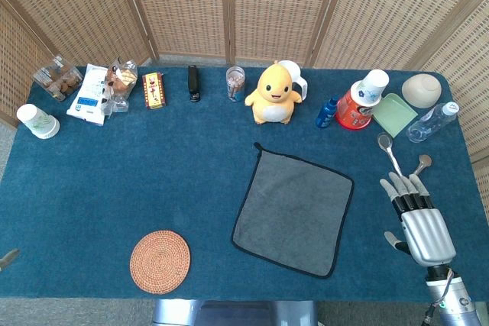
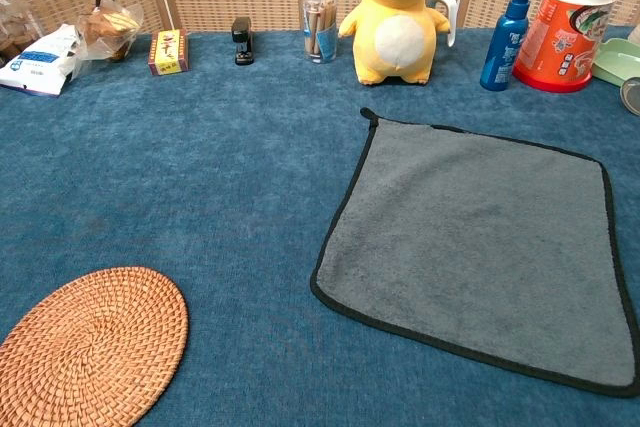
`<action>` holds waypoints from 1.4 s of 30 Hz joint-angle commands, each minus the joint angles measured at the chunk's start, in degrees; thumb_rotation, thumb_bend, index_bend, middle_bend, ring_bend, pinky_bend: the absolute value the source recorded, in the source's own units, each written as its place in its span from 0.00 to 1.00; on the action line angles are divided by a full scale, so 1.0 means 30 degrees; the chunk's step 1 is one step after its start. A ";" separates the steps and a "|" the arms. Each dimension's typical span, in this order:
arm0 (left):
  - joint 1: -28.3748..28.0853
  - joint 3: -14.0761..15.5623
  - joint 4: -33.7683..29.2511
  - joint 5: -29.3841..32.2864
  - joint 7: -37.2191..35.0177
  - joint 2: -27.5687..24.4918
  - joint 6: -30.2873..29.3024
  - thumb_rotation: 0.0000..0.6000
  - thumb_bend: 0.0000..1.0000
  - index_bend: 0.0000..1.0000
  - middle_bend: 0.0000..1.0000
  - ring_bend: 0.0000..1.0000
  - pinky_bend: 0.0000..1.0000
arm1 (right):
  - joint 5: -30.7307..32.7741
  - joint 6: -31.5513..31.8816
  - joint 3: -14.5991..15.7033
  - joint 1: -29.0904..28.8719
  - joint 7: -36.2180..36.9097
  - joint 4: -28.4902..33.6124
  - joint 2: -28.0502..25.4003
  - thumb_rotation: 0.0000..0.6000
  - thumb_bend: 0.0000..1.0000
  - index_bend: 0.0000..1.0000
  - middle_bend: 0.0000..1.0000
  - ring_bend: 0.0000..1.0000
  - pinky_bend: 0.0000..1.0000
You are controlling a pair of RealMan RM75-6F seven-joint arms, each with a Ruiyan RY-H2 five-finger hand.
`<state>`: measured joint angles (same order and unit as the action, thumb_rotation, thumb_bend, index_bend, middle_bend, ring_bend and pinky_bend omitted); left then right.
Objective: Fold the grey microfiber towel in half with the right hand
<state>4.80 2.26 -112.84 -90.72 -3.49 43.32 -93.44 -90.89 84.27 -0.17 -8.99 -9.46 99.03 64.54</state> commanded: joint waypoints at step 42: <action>-0.0379 -0.0266 -0.0167 0.0868 -0.1104 -0.0488 0.0810 1.00 0.14 0.00 0.00 0.00 0.00 | -0.1475 -0.9764 0.0713 -0.5843 -0.0932 0.1896 0.4041 1.00 0.00 0.07 0.00 0.00 0.03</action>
<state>3.66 1.46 -113.35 -88.13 -6.79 41.87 -91.00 -95.57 55.24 2.13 -26.26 -12.04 104.97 76.38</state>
